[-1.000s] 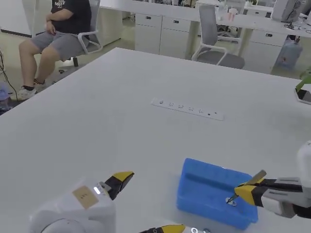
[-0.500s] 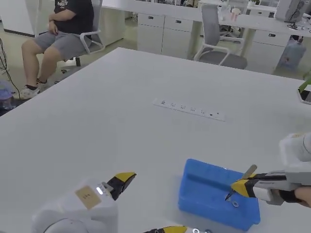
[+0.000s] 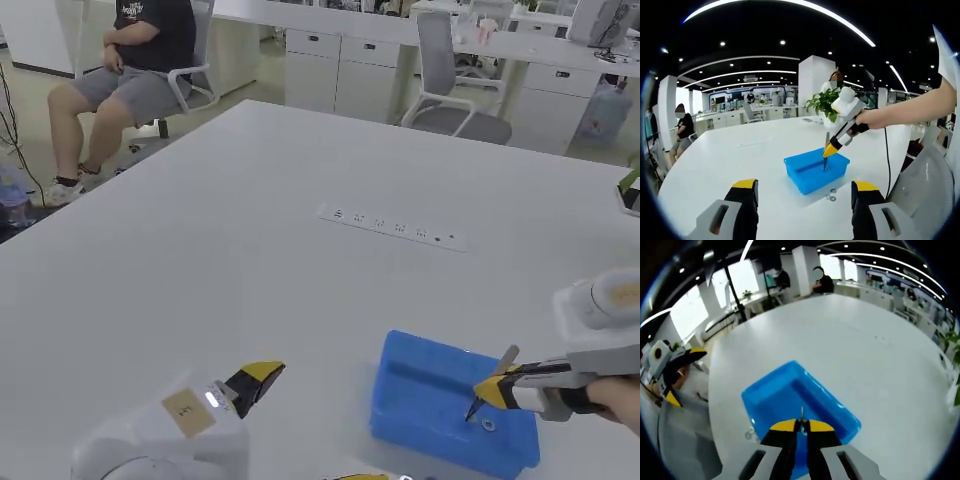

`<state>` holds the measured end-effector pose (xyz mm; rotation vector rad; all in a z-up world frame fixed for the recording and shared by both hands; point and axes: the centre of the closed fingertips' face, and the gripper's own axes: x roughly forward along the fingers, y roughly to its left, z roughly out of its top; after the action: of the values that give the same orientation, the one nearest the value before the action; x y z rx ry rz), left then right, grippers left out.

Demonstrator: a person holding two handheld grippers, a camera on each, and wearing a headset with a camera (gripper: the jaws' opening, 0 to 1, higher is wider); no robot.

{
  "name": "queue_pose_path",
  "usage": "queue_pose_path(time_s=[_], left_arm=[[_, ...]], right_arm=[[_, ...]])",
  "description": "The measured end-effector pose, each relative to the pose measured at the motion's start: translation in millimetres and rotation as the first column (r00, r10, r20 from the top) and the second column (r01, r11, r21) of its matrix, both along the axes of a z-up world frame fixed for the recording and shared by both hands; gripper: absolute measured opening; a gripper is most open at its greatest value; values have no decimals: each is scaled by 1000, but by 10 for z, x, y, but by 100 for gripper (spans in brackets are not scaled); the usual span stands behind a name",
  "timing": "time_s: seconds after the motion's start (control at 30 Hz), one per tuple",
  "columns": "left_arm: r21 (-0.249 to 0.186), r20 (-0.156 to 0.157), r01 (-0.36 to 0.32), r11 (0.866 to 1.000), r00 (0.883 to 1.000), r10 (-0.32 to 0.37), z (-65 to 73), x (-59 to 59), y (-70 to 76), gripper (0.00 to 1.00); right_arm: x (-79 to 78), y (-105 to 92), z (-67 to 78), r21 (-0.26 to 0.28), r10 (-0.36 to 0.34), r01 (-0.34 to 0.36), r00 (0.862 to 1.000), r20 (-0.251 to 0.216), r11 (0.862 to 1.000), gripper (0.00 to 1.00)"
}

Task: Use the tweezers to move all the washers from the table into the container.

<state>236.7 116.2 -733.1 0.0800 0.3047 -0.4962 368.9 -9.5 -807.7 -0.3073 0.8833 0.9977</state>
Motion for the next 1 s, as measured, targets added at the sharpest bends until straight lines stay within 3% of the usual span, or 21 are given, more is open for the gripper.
queue_pose_path(time_s=[0.53,1.0], left_arm=[[8,-3,-6,1000,1000,6,5,-1,5,76],[13,-5,-2,1000,1000,2,-12,-4,8,76]], right_arm=[[-28,20,-59,-28,23,-23,1000,12,999,4],[-82,54,78,-5,41,-41,998,41,999,4]])
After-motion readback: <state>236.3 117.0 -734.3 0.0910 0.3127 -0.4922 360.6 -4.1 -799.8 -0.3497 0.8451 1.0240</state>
